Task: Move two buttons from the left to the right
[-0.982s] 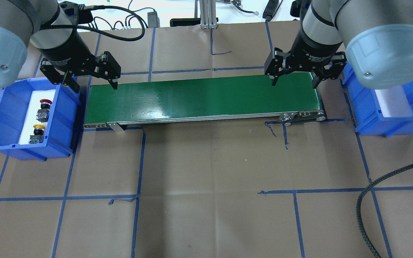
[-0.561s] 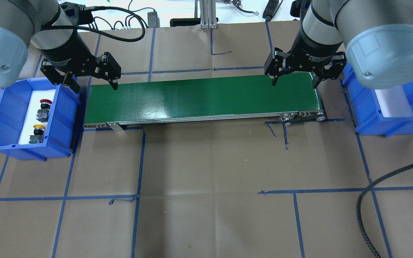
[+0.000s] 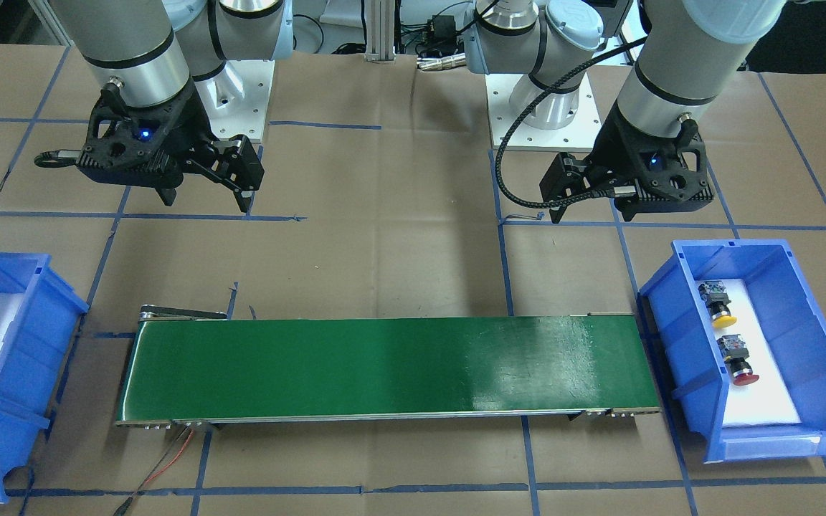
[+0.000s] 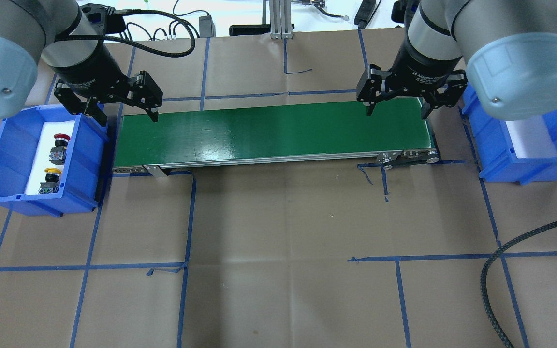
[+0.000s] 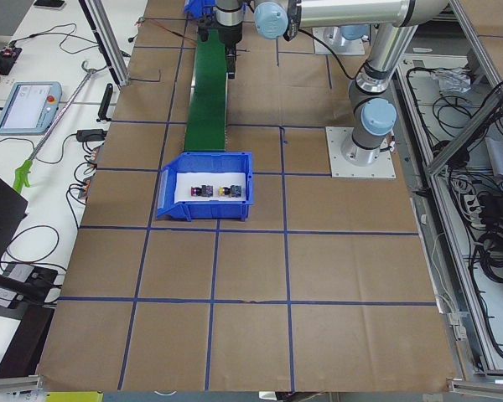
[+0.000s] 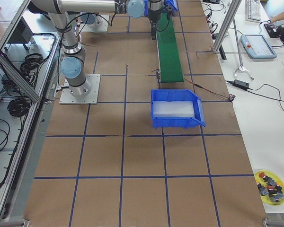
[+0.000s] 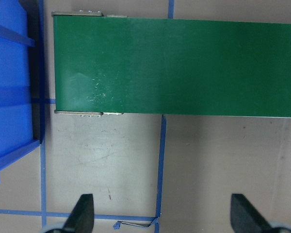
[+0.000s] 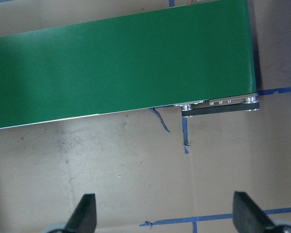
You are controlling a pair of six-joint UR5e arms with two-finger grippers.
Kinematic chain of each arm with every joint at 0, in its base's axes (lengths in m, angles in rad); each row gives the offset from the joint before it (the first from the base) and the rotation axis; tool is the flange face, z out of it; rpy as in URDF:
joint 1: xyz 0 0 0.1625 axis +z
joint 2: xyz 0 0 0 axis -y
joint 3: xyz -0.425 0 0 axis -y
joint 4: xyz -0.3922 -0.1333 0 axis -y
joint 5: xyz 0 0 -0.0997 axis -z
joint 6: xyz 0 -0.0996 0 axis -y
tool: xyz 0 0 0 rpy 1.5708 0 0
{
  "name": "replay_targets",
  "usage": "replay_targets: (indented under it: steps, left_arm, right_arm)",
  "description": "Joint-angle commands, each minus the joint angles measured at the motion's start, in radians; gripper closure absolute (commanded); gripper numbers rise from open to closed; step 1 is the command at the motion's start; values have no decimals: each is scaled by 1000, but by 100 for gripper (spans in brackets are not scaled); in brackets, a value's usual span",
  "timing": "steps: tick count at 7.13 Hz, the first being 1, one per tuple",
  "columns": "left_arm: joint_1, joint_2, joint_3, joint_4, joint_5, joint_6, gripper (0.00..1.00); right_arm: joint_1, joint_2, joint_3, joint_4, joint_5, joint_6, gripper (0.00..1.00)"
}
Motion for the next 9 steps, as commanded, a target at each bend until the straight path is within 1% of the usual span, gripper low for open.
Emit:
replay_targets:
  steps: [1, 2, 4, 7, 9]
  left_arm:
    - [46, 4, -1, -1, 1, 20, 0]
    - [98, 6, -1, -1, 0, 97, 0]
    - [196, 6, 1, 2, -5, 140, 0]
    - [438, -11, -1, 0, -3, 354, 0]
    - [532, -35, -19, 17, -2, 480, 0]
  right_arm:
    - [0, 0, 0, -1, 0, 0, 0]
    - [0, 0, 0, -1, 0, 0, 0]
    - [0, 0, 0, 0, 0, 0, 0]
    - [0, 2, 0, 0, 0, 0, 0]
    - [0, 2, 0, 0, 0, 0, 0]
